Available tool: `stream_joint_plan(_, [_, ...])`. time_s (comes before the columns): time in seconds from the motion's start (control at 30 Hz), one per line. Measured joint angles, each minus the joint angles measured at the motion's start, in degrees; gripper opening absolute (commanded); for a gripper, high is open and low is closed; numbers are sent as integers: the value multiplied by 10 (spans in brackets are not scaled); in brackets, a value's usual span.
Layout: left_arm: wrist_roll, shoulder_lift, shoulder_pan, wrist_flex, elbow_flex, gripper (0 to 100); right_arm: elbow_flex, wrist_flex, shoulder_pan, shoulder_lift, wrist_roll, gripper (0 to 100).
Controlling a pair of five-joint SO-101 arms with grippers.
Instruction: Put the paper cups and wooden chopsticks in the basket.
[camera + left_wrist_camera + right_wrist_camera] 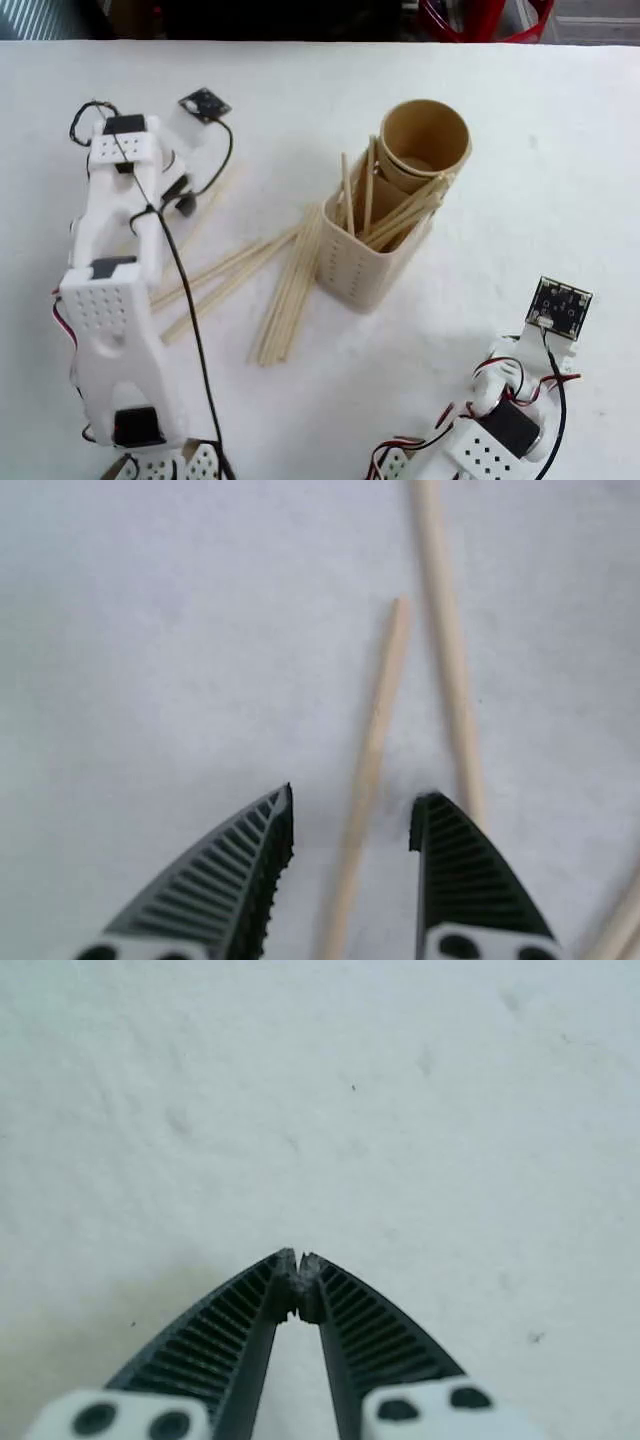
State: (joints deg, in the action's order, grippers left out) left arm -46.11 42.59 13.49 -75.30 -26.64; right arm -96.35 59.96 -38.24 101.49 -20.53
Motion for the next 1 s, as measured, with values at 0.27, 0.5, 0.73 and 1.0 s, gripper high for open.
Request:
stream_joint_plan(0.27, [0,85,-2,-63,-101,15,0,0,0,0,0,18])
stream_joint_plan(0.5, [5,158,-4,-176,-239,24,0,0,0,0,0,18])
stream_joint_plan(0.73, [45,187,1,-260,-398,24,0,0,0,0,0,18])
stream_joint_plan(1.0, [146,171,0,-269,-564,23,0,0,1,0,0,18])
